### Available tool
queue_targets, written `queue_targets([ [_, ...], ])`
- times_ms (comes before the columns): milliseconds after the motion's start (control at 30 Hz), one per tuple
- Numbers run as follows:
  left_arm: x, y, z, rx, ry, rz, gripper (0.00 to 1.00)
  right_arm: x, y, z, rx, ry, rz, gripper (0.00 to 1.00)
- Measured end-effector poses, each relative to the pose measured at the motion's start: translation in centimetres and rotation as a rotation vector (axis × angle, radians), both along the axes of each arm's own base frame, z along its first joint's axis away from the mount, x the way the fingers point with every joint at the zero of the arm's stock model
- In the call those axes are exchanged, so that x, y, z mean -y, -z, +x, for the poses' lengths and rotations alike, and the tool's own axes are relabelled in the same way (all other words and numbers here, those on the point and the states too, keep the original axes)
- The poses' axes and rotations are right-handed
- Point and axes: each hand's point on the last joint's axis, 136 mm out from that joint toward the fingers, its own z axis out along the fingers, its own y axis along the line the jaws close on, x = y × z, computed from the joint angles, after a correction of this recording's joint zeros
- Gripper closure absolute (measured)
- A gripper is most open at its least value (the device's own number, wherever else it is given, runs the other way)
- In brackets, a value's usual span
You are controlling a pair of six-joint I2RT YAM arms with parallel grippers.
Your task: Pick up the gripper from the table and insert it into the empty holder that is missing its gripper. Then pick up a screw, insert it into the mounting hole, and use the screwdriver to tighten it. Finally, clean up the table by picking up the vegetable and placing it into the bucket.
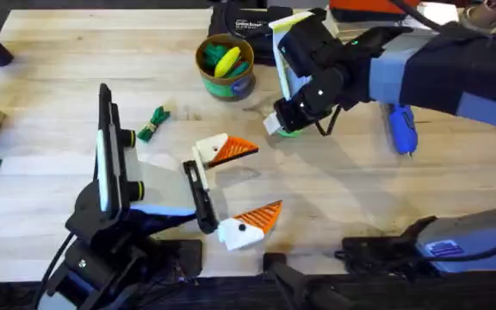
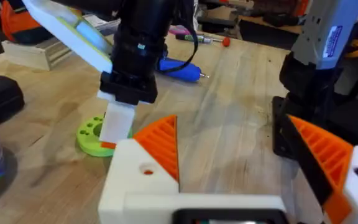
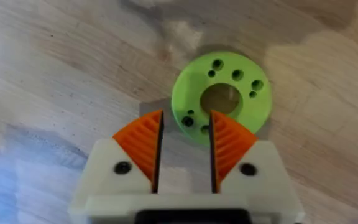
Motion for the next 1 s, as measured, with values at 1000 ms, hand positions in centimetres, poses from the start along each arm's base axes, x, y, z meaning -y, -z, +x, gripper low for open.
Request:
queue_targets([
  [1000,0.0,0.0,0.0,0.000,0.000,0.000,0.015,0.7,0.6,-0.6,-0.046,-0.011,-0.083,0.780],
])
